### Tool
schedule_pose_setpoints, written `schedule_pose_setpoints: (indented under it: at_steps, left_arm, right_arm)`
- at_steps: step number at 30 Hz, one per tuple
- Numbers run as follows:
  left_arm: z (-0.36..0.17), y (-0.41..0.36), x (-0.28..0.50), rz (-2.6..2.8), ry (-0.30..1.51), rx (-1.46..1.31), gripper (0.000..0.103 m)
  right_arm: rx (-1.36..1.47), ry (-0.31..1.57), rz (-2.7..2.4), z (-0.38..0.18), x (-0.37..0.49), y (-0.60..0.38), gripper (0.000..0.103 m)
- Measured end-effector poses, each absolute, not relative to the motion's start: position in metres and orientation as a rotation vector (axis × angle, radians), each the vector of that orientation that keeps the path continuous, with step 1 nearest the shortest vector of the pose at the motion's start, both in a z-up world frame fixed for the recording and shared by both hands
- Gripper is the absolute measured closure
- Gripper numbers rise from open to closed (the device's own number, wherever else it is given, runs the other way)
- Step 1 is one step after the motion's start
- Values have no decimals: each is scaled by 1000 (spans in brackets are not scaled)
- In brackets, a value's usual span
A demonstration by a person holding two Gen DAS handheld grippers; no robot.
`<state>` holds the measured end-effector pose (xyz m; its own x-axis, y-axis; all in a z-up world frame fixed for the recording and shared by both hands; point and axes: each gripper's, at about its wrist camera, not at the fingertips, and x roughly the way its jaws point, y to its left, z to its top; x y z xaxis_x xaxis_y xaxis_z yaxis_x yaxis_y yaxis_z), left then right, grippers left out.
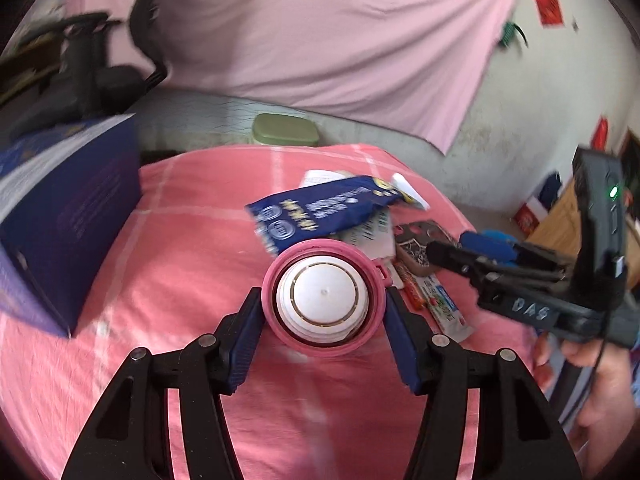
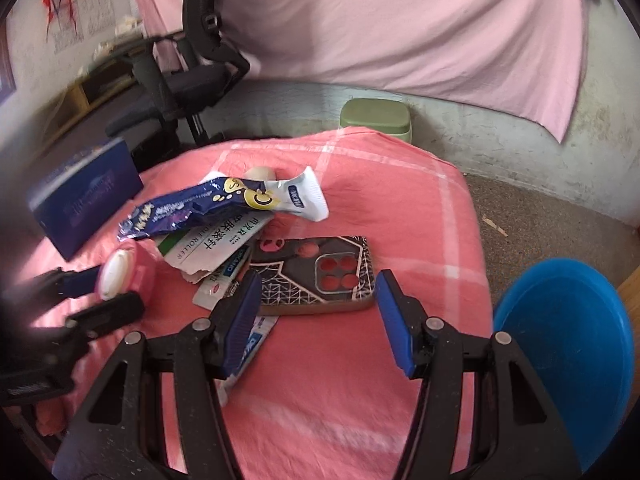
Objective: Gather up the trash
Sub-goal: 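Close the left gripper around the pink tape roll, then grasp the black patterned phone case with the right gripper while the left gripper lifts the tape roll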
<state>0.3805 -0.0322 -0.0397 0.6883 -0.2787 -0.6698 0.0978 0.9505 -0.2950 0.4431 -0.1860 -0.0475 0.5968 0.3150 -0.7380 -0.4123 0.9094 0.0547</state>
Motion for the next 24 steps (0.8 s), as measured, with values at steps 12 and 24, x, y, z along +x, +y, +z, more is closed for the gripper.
schedule_pose_setpoints:
  at_steps: [12,24]
  left_arm:
    - [-32,-22,381,-211,797,-298,50]
    - [-34,-19,379,-212,779,-309,50]
  right_arm:
    - [-218,863,409,-56,446,-169,7]
    - [-205,825,395,-51,438,-176,7]
